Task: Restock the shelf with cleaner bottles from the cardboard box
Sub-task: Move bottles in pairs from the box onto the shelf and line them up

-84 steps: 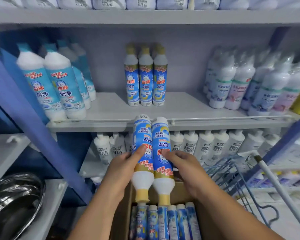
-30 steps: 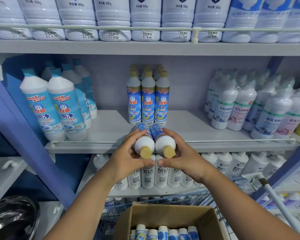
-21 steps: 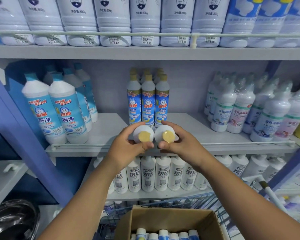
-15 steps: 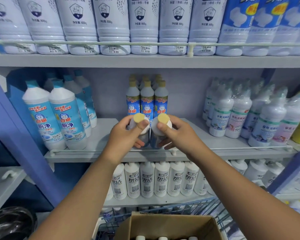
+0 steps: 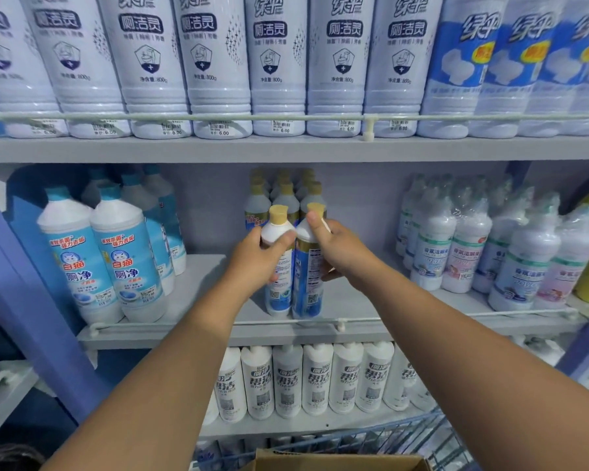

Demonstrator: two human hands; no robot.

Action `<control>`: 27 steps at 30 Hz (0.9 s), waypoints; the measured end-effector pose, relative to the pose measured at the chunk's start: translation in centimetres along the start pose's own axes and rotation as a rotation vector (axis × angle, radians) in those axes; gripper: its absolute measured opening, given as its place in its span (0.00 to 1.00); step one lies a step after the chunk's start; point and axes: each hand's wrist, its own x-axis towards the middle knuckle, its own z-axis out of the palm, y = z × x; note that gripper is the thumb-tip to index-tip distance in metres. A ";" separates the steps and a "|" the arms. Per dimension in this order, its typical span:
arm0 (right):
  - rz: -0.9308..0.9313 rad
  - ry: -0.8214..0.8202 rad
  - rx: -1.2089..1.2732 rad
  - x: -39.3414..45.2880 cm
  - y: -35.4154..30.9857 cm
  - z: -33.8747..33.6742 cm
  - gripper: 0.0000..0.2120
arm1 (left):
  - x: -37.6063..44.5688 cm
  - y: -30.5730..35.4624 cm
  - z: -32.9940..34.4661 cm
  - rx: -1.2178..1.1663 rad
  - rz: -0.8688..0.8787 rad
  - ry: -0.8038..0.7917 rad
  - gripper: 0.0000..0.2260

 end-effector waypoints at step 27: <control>-0.087 0.099 -0.080 0.8 10.7 6.8 0.27 | -0.3 -11.9 0.9 0.162 -0.003 -0.016 0.25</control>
